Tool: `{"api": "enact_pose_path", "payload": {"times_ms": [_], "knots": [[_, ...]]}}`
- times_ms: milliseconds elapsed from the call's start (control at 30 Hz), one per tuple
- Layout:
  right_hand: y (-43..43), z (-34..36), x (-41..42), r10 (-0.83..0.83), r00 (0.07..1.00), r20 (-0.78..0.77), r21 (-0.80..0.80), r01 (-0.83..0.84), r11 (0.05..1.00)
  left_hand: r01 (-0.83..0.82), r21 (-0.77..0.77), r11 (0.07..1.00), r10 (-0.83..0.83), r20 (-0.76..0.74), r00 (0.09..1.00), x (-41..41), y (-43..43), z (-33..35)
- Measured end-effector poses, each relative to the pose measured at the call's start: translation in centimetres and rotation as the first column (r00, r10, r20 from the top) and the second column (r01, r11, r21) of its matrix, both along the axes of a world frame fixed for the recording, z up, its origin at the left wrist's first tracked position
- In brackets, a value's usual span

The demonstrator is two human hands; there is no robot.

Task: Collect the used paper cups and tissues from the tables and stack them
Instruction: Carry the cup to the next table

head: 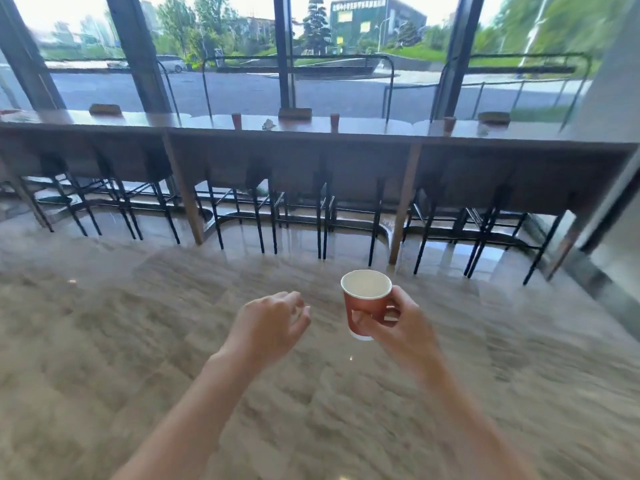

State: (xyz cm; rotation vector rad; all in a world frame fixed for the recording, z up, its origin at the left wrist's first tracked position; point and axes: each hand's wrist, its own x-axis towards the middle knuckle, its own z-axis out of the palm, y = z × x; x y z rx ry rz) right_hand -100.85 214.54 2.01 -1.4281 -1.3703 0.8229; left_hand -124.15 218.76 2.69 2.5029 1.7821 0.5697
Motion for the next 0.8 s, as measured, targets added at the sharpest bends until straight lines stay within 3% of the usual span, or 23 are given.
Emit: {"api": "enact_pose_path", "payload": {"times_ms": [133, 333, 800], "knots": [[2.3, 1.3, 6.4, -0.231, 0.973, -0.016, 0.006, 0.232, 0.973, 0.265, -0.008, 0.964, -0.265, -0.017, 0.964, 8.7, 8.2, 2.0], [3.8, 0.9, 17.0, -0.565, 0.824, -0.041, 0.004, 0.566, 0.824, 0.553, 0.01, 0.833, -0.552, -0.048, 0.833, 22.8, 14.6, 2.3], [9.9, 1.0, 34.1, -0.748, 0.653, -0.12, 0.046, 0.756, 0.653, 0.752, 0.116, 0.649, -0.744, -0.112, 0.659, 43.7, 25.0, 5.4]]}}
